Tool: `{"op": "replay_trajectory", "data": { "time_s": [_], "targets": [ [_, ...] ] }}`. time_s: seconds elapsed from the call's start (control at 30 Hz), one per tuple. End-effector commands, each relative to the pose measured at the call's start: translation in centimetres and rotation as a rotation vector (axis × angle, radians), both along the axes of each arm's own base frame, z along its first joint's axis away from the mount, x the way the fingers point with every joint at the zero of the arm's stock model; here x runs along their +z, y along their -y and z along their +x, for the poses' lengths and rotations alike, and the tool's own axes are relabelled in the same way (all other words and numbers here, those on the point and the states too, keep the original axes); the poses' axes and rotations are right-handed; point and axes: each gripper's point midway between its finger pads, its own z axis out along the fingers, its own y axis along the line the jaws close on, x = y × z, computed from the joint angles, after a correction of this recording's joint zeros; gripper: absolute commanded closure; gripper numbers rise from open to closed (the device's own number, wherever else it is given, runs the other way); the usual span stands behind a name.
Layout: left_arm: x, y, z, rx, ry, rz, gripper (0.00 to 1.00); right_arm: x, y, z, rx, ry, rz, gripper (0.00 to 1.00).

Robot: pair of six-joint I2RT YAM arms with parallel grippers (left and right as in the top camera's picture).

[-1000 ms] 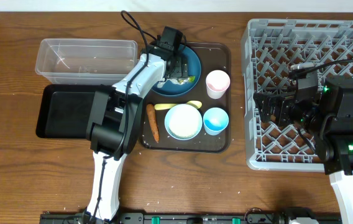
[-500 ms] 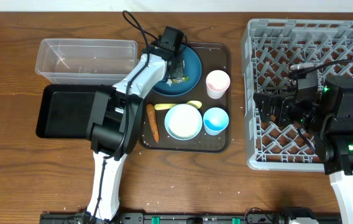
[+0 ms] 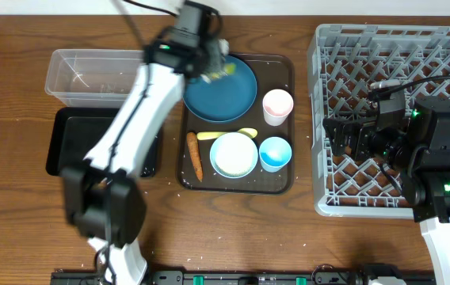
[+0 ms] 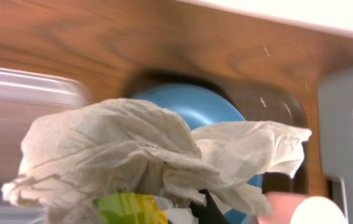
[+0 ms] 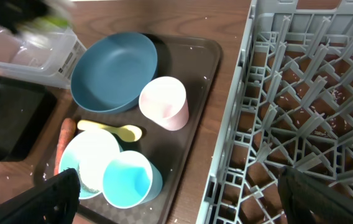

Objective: Sort waste into correct bins and load items into the dishwasher rack
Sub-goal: 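Carry the tissues left and release them into the clear plastic bin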

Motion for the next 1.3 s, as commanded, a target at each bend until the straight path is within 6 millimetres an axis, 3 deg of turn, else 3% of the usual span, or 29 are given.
{"op": "replay_trajectory", "data": {
  "time_s": [0.0,0.23,0.4,0.47,0.57,0.63,0.73,0.83,0.93,1.07,1.17,1.27],
  "targets": [
    [-0.2,-6.4,0.5,0.232,-0.010,0.071,0.94,0.7,-0.2,0.2,0.012,0.014,0.007,0.01],
    [-5.6,-14.0,0.9,0.479,-0.129,0.062,0.94,0.7,-0.2,0.2,0.012,0.014,0.007,0.01],
    [-9.8,-17.2,1.4,0.590,-0.195,0.045,0.91,0.7,-0.2,0.2,0.012,0.013,0.007,0.01],
    [-10.6,-17.7,1.5,0.601,-0.208,0.048,0.83,0.7,-0.2,0.2,0.012,0.014,0.007,0.01],
    [-10.8,-18.0,1.5,0.606,-0.211,0.049,0.57,0.7,-0.2,0.2,0.012,0.014,0.007,0.01],
    [-10.5,-18.0,1.6,0.607,-0.200,0.045,0.41,0.7,-0.2,0.2,0.013,0.014,0.007,0.01],
    [-9.8,-18.0,1.8,0.606,-0.185,0.040,0.29,0.7,-0.2,0.2,0.013,0.014,0.007,0.01],
    [-7.9,-18.0,1.9,0.603,-0.147,0.030,0.21,0.7,-0.2,0.2,0.013,0.014,0.007,0.01],
    [-4.9,-17.5,1.8,0.553,-0.093,0.014,0.19,0.7,-0.2,0.2,0.013,0.014,0.007,0.01],
    [0.2,-14.1,1.1,0.315,-0.024,-0.047,0.18,0.8,-0.2,0.2,0.013,0.018,0.007,0.01],
    [2.5,-11.2,-0.6,0.175,-0.019,-0.082,0.18,0.8,-0.2,0.3,0.012,0.020,0.007,0.01],
    [3.5,-7.9,-2.6,0.025,-0.037,-0.080,0.18,0.8,-0.2,0.3,0.013,0.021,0.007,0.01]
  ]
}}
